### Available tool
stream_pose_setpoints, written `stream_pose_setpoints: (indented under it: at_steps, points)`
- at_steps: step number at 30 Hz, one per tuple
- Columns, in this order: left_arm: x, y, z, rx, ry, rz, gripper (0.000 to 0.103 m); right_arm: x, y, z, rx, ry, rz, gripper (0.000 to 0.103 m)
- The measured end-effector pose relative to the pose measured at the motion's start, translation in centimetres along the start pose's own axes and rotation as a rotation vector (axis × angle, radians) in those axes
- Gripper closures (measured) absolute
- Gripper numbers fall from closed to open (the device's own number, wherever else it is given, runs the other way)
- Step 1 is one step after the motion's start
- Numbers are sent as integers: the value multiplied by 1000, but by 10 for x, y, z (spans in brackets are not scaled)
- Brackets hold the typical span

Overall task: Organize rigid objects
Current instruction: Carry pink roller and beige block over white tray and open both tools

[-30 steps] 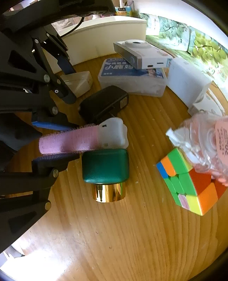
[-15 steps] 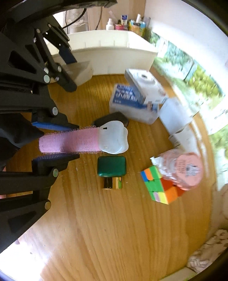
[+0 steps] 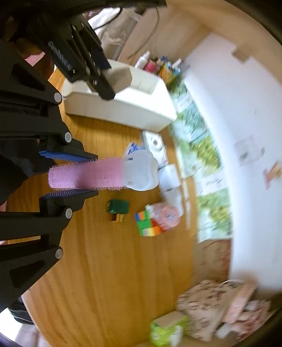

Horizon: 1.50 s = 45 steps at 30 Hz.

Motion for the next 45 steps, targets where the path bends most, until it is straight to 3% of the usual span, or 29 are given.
stream_pose_setpoints:
  at_steps: [6, 17, 29, 37, 45]
  points:
    - [9, 23, -19, -74, 57, 41, 47, 27, 5, -9, -10, 116, 61, 79]
    - [51, 31, -38, -105, 152, 71, 48, 68, -5, -20, 11, 204, 122, 79]
    - [145, 25, -25, -127, 126, 86, 47, 158, -43, -12, -13, 183, 153, 79]
    - [206, 2, -14, -82, 91, 116, 47, 214, -85, 1, 0, 129, 200, 79]
    - [228, -21, -3, -34, 16, 128, 47, 232, -130, 3, 64, 67, 242, 74]
Point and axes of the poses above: each gripper's, at about its wrist camera, not at the fingertips, and y roughly against the way its jaws point, x to its left, z to its top, the point moved 3 cm from there along -y, roughly the way its jaws point, and after that the axes turned 4 degrees about z, right-handed, at the moved point
